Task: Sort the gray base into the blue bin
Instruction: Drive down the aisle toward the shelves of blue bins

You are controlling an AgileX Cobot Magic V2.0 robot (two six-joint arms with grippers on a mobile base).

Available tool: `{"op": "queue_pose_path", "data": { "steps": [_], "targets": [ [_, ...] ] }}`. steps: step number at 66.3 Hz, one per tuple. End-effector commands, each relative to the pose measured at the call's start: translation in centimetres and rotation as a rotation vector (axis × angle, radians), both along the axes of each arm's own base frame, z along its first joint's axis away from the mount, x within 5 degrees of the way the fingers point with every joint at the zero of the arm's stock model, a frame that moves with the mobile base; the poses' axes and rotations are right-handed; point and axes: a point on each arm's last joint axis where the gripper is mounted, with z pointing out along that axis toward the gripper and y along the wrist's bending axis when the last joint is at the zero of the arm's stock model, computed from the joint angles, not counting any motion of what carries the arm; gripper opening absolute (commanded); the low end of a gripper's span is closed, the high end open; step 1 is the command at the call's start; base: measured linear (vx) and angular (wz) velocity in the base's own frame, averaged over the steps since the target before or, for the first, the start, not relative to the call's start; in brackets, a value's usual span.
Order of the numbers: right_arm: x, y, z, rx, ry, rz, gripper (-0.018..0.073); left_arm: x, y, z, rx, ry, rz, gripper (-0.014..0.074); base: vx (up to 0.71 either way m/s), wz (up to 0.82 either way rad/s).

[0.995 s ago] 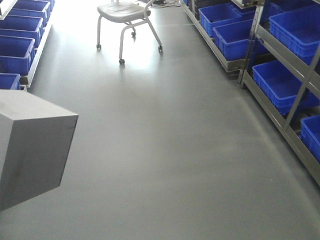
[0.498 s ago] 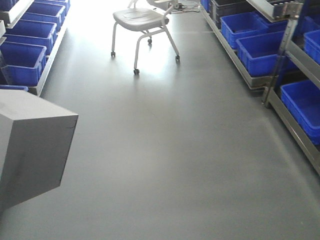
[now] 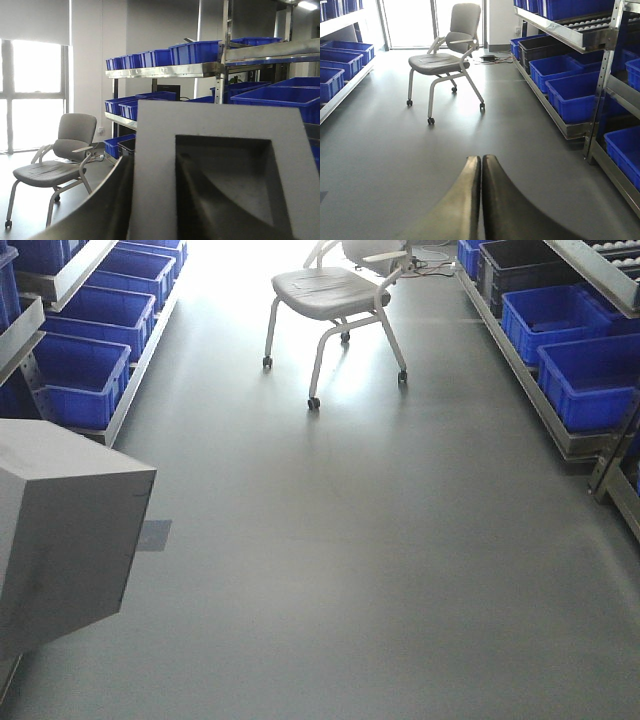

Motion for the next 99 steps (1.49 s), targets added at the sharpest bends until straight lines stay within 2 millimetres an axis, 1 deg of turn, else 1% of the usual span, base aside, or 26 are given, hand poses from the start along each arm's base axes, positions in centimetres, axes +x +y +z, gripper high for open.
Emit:
{"op": "queue_pose_path", "data": {
  "steps": [1,42,55,72,99],
  "targets": [
    [0.07,-0.02,0.62,-0.027,-0.073,0.001,-0.0005,-0.35,0.00,1.79,-0.071,-0.095,-0.024,-0.0006,0.37,0.07],
    [0.07,-0.02,0.62,-0.027,-0.073,0.001,-0.0005,-0.35,0.00,1.79,-0.071,-0.095,-0.024,-0.0006,0.36,-0.02],
    [0.07,-0.02,0.62,-0.027,-0.073,0.001,-0.0005,-0.35,0.00,1.79,-0.071,-0.095,-0.024,-0.0006,0.33,0.16],
    [0.07,-0.02,0.62,-0.027,-0.073,0.001,-0.0005,-0.35,0.00,1.79,-0.071,-0.095,-0.024,-0.0006,0.31,0.53],
    [0.07,-0.02,0.62,-0.027,-0.073,0.001,-0.0005,-0.35,0.00,1.79,-0.071,-0.095,-0.024,-0.0006,0.25,0.85]
  ]
}}
